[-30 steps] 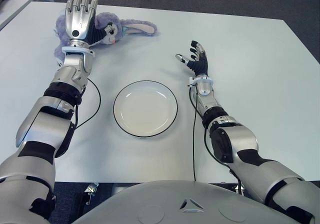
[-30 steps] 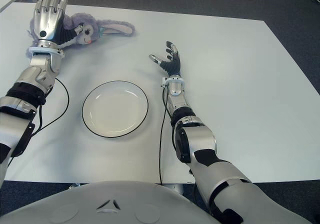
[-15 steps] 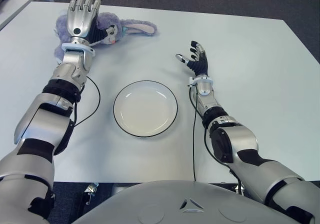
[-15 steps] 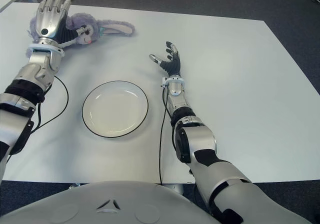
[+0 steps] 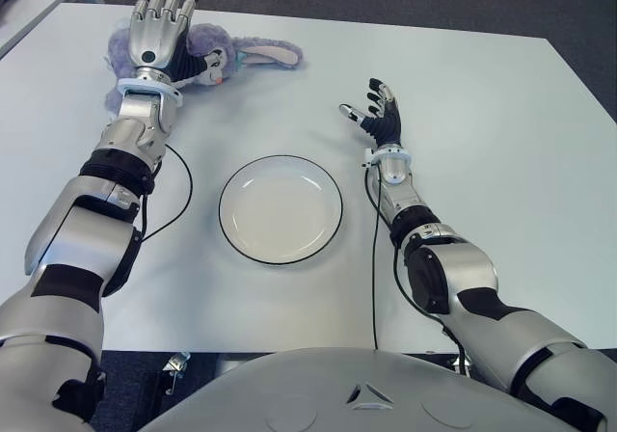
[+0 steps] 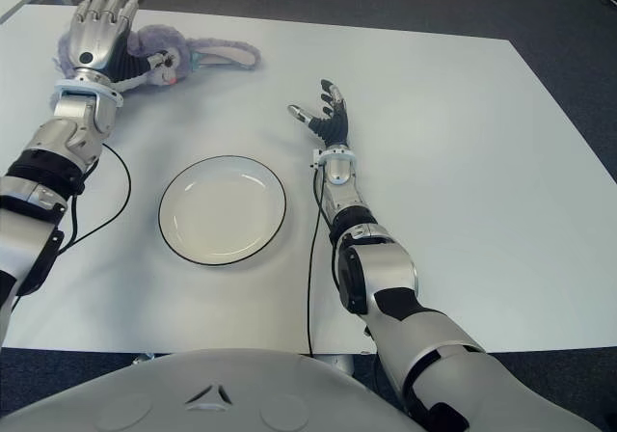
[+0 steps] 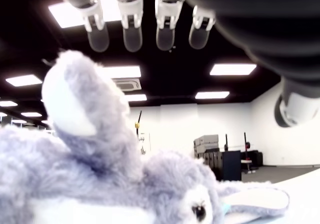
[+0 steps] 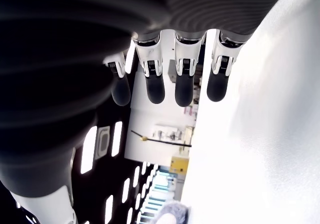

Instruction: Put the doll into the plate.

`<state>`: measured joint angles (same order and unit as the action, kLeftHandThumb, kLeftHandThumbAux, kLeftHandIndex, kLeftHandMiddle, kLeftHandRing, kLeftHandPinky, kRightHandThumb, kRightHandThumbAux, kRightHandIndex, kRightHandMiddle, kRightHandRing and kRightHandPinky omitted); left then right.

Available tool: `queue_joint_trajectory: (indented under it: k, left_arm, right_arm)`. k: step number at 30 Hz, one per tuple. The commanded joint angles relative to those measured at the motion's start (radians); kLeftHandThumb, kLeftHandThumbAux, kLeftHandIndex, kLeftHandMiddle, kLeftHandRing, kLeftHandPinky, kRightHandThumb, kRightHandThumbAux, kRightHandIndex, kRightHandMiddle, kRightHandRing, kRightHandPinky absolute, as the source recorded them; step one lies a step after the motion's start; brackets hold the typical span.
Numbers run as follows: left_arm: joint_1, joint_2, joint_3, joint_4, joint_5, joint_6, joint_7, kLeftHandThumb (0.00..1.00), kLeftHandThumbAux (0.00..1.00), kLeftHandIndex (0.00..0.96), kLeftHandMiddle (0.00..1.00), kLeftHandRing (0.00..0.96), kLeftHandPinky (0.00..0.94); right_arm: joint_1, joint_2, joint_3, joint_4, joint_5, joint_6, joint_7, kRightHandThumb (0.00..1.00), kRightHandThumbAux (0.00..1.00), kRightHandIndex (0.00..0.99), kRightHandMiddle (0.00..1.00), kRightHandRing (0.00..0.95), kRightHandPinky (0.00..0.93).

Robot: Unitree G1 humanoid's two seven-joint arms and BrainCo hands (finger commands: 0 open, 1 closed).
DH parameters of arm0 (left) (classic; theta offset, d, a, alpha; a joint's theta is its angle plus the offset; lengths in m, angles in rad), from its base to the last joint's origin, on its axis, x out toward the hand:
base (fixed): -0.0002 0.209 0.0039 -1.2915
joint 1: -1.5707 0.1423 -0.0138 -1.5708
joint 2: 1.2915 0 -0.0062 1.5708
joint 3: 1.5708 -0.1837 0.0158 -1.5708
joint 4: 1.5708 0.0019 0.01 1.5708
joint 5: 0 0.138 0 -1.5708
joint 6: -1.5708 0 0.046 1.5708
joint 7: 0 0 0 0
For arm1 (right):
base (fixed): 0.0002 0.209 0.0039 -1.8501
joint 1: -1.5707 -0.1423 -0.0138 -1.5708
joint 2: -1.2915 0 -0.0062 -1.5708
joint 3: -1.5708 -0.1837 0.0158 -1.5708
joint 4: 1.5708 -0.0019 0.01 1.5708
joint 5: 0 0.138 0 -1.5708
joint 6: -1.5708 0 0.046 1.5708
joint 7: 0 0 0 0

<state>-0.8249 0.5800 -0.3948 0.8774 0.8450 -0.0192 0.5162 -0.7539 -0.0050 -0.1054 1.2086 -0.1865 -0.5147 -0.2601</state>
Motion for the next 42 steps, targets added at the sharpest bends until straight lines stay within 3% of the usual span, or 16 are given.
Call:
queue_joint_trajectory:
  k: [1, 19, 42]
  left_arm:
    - [-0.024, 0.011, -0.03, 0.036, 0.019, 0.009, -0.048, 0.253, 0.373, 0.0, 0.027, 0.007, 0.0]
    - [-0.073, -0.001, -0.061, 0.121, 0.017, 0.018, -0.054, 0.246, 0.38, 0.0, 0.016, 0.001, 0.0]
    - [-0.189, -0.023, -0.13, 0.329, 0.014, -0.014, -0.084, 0.265, 0.371, 0.0, 0.018, 0.009, 0.0]
  right_arm:
    - [0.218, 0.032, -0.007, 0.149, 0.008, 0.117, 0.011, 0.043, 0.772, 0.135, 0.118, 0.109, 0.12]
    - [0.216, 0.027, -0.007, 0.15, 0.007, 0.122, 0.013, 0.04, 0.763, 0.133, 0.119, 0.11, 0.123]
    - [0.216, 0.023, -0.016, 0.151, 0.01, 0.123, 0.018, 0.045, 0.783, 0.161, 0.127, 0.111, 0.12]
